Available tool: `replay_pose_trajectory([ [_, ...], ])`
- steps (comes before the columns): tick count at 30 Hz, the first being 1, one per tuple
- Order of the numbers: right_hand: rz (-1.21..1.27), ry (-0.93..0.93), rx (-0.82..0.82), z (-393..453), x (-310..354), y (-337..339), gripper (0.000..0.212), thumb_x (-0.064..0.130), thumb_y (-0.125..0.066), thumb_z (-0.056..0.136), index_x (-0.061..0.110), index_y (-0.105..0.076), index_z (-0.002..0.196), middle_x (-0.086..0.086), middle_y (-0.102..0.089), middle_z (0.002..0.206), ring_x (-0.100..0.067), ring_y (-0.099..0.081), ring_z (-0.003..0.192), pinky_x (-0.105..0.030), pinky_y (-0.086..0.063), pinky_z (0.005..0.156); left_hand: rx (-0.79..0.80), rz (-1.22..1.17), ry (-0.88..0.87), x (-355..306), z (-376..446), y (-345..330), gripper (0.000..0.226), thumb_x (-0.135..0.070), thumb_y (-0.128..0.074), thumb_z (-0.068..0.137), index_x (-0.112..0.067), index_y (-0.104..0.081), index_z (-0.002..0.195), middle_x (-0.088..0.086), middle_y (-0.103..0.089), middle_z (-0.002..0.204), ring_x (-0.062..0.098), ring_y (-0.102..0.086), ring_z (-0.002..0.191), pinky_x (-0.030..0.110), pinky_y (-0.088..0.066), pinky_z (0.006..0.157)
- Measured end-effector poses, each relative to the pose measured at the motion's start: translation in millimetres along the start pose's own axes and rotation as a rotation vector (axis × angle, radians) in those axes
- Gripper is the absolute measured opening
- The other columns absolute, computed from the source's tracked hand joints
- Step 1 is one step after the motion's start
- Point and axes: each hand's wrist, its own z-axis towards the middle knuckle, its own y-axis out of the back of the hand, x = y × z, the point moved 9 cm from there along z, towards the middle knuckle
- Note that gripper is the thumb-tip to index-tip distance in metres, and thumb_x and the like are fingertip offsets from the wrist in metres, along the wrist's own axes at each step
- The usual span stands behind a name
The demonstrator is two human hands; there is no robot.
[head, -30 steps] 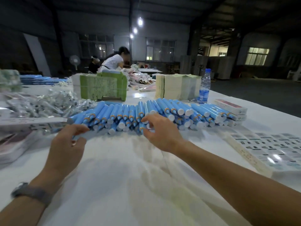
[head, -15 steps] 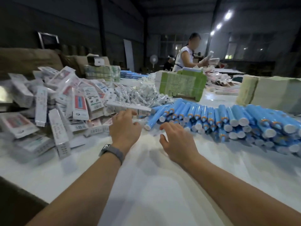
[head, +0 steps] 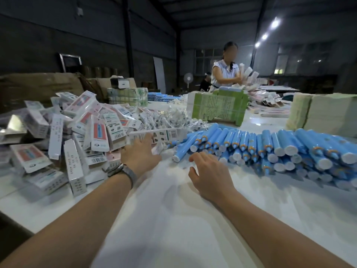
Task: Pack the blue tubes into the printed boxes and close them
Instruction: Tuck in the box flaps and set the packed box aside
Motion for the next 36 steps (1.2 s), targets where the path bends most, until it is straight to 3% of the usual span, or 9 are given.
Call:
replay_pose_trajectory([
  [5, 0.050, -0.013, 0.027, 0, -2, 0, 0.027, 0.036, -0.046, 0.097, 0.024, -0.050, 0.121, 0.007, -0.059, 0.114, -0.018, -0.054, 0.109, -0.038, -0.048, 0.078, 0.082, -0.903, 0.217, 6, -34, 4, 0.039, -0.027, -0.066, 0.090, -0.023, -0.047, 0.124, 0.002, -0.057, 0.113, 0.022, -0.056, 0.096, 0.032, -0.043, 0.070],
  [8, 0.104, -0.017, 0.051, 0, -3, 0, 0.041, 0.044, -0.043, 0.099, 0.026, -0.040, 0.135, 0.006, -0.059, 0.113, -0.018, -0.054, 0.108, -0.036, -0.043, 0.076, 0.115, -1.302, 0.345, 1, -60, -8, 0.028, -0.023, -0.062, 0.094, -0.019, -0.053, 0.120, 0.014, -0.068, 0.109, 0.025, -0.062, 0.092, 0.030, -0.046, 0.061],
  [12, 0.262, -0.035, 0.045, -1, -3, 4, 0.066, 0.065, -0.028, 0.092, 0.032, -0.024, 0.148, 0.009, -0.063, 0.113, -0.018, -0.057, 0.110, -0.037, -0.044, 0.078, 0.295, -1.686, 0.401, -37, -89, -26, 0.023, -0.026, -0.060, 0.094, -0.008, -0.067, 0.107, 0.009, -0.069, 0.073, 0.014, -0.057, 0.055, 0.021, -0.043, 0.041],
  [20, 0.788, -0.168, -0.125, -4, -25, 20, 0.077, 0.077, -0.051, 0.078, 0.071, -0.005, 0.139, 0.033, -0.061, 0.117, -0.003, -0.065, 0.099, -0.049, -0.055, 0.084, 0.441, -1.498, -0.078, -113, -75, -9, 0.055, -0.015, -0.050, 0.077, -0.013, -0.057, 0.131, 0.019, -0.069, 0.120, 0.036, -0.069, 0.106, 0.052, -0.056, 0.086],
  [23, 0.750, -0.180, -0.161, -3, -24, 24, 0.087, 0.064, -0.057, 0.075, 0.069, -0.001, 0.141, 0.051, -0.050, 0.111, -0.005, -0.064, 0.100, -0.048, -0.056, 0.081, 0.440, -1.487, -0.139, -125, -55, -9, 0.043, -0.010, -0.041, 0.094, -0.003, -0.050, 0.135, 0.027, -0.065, 0.123, 0.033, -0.065, 0.102, 0.053, -0.052, 0.093],
  [25, 0.695, -0.154, -0.159, -3, -22, 24, 0.092, 0.062, -0.056, 0.076, 0.062, 0.005, 0.145, 0.056, -0.046, 0.110, -0.006, -0.065, 0.102, -0.043, -0.056, 0.082, 0.366, -1.451, -0.258, -127, -51, -16, 0.035, -0.021, -0.049, 0.100, -0.012, -0.054, 0.134, 0.011, -0.073, 0.114, 0.024, -0.070, 0.100, 0.041, -0.058, 0.085],
  [30, 0.558, -0.116, -0.070, -2, -19, 12, 0.089, 0.035, -0.062, 0.082, 0.037, -0.012, 0.155, 0.015, -0.062, 0.127, -0.010, -0.059, 0.113, -0.040, -0.052, 0.089, 0.148, -1.498, -0.385, -104, -45, -26, 0.029, -0.025, -0.059, 0.098, -0.021, -0.062, 0.126, 0.005, -0.073, 0.119, 0.022, -0.070, 0.109, 0.028, -0.057, 0.082],
  [34, 0.387, -0.136, -0.055, 0, -27, 6, 0.072, 0.014, -0.061, 0.083, 0.028, -0.038, 0.149, 0.006, -0.055, 0.138, -0.014, -0.044, 0.130, -0.035, -0.040, 0.105, -0.029, -1.446, -0.305, -80, -36, -24, 0.017, -0.013, -0.062, 0.098, -0.022, -0.064, 0.113, 0.002, -0.075, 0.111, 0.022, -0.072, 0.103, 0.035, -0.059, 0.083],
  [36, 0.309, -0.181, -0.070, 1, -34, 6, 0.062, 0.013, -0.061, 0.085, 0.027, -0.046, 0.144, 0.004, -0.052, 0.138, -0.017, -0.044, 0.130, -0.035, -0.040, 0.105, -0.118, -1.376, -0.237, -68, -32, -24, 0.015, -0.016, -0.064, 0.098, -0.022, -0.061, 0.111, -0.005, -0.075, 0.107, 0.012, -0.071, 0.100, 0.026, -0.057, 0.081],
])
